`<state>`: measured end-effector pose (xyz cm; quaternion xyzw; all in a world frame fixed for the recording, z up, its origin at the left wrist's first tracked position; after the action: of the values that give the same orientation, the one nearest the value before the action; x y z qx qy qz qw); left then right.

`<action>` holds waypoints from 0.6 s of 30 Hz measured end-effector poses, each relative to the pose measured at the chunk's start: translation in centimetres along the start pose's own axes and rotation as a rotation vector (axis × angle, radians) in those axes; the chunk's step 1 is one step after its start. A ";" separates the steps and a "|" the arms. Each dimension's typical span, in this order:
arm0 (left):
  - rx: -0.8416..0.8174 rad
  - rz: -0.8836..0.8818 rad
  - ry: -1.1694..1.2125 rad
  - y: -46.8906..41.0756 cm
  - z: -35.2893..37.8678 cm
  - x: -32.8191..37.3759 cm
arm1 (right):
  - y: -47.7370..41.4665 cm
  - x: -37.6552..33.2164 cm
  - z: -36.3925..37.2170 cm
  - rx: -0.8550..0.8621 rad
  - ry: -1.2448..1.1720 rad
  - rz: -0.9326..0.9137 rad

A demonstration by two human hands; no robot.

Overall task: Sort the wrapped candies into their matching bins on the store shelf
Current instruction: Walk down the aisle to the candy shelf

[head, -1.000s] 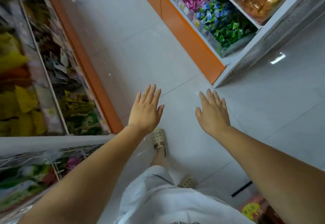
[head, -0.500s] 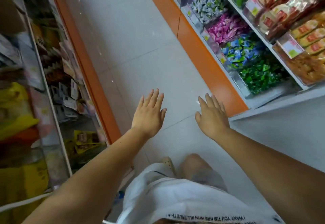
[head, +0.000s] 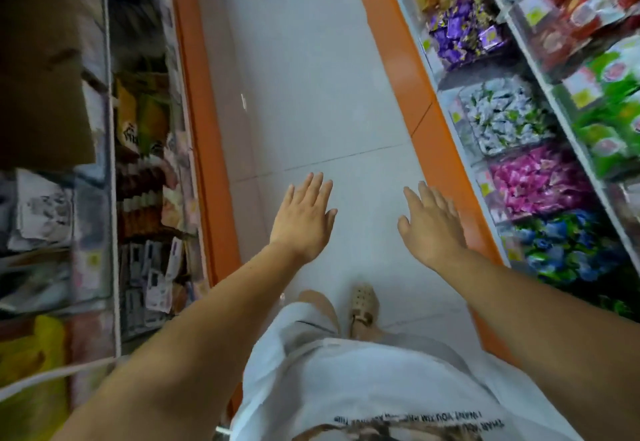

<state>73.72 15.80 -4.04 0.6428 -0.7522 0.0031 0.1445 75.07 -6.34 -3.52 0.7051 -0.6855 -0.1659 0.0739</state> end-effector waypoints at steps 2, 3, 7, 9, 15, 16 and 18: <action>0.010 -0.003 0.003 -4.4 -1.6 -1.8 | -5.3 -1.5 -2.0 -0.002 0.017 -0.020; 0.013 0.003 0.000 -6.8 -2.4 -2.9 | -7.9 -2.5 -2.8 -0.001 0.021 -0.029; 0.014 0.003 -0.001 -16.9 -4.9 -8.5 | -19.0 -6.9 -4.8 0.021 0.026 -0.054; -0.012 0.012 -0.010 -21.9 -6.2 -11.8 | -24.0 -9.0 -5.9 0.009 0.013 -0.022; -0.057 0.070 -0.070 -35.7 -11.4 -20.8 | -38.0 -15.0 -10.4 0.009 -0.052 0.054; -0.059 0.079 -0.076 -38.1 -12.3 -21.9 | -40.5 -15.8 -11.3 0.016 -0.058 0.053; -0.060 0.093 -0.082 -43.2 -13.6 -23.9 | -45.7 -17.2 -13.0 0.023 -0.055 0.057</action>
<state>121.64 34.01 -4.11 0.6021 -0.7864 -0.0391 0.1325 122.36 11.33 -4.26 0.6813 -0.7089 -0.1749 0.0516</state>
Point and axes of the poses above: each hand's wrist, its own y-axis away from the middle knuckle, its own z-axis out of the palm, x = y × z, the point moved 2 cm from there along -y, towards the middle knuckle, and after that the axes turned 8 degrees about x, right-handed, at the moved point
